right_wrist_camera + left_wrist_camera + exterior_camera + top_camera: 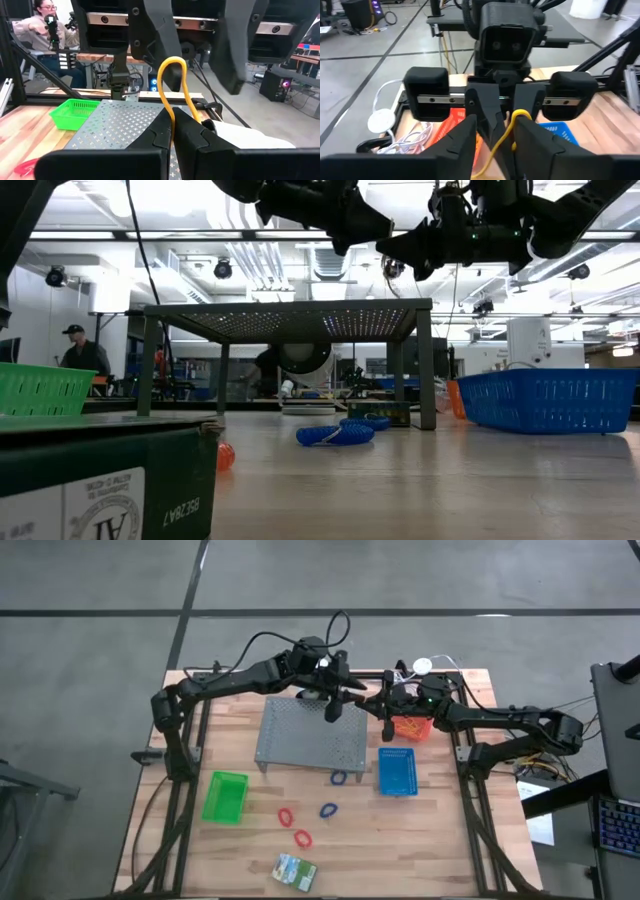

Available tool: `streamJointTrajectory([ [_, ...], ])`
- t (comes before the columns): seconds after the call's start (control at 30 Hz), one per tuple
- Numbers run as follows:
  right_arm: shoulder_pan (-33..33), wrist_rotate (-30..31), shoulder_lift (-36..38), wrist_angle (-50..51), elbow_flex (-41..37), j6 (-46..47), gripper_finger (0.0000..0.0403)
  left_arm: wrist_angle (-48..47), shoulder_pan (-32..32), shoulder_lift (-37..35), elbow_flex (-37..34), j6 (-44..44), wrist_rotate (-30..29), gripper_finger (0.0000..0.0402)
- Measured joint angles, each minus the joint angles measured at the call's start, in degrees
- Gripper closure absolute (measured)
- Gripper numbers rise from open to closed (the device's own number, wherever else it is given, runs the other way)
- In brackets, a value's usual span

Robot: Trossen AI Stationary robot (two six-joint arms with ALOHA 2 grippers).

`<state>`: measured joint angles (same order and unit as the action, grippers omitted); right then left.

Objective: Pick & Place Office Desk Supplies
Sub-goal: Put the yellow rubber band into the orange bin

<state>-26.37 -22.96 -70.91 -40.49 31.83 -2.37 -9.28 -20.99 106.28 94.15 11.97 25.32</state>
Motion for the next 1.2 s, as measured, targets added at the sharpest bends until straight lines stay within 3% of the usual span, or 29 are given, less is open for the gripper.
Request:
streamJointTrajectory([
  [0.23,0.0,0.0,0.0,0.0,0.0,0.5,0.0394,0.0,0.0,0.0,0.0,0.0,-2.6,0.0233],
  [0.67,0.0,0.7,7.9,9.4,0.0,1.7,0.0394,-1.4,0.0,-0.4,0.0,0.0,-2.4,0.0236],
  [0.93,0.0,10.0,16.1,21.5,-0.1,1.7,0.0394,-2.1,0.1,-0.4,0.0,0.0,-2.4,0.0236],
  [1.2,0.0,11.4,21.7,28.4,-0.3,3.2,0.0394,-7.7,0.1,-0.4,0.0,0.0,-2.4,0.0236],
])
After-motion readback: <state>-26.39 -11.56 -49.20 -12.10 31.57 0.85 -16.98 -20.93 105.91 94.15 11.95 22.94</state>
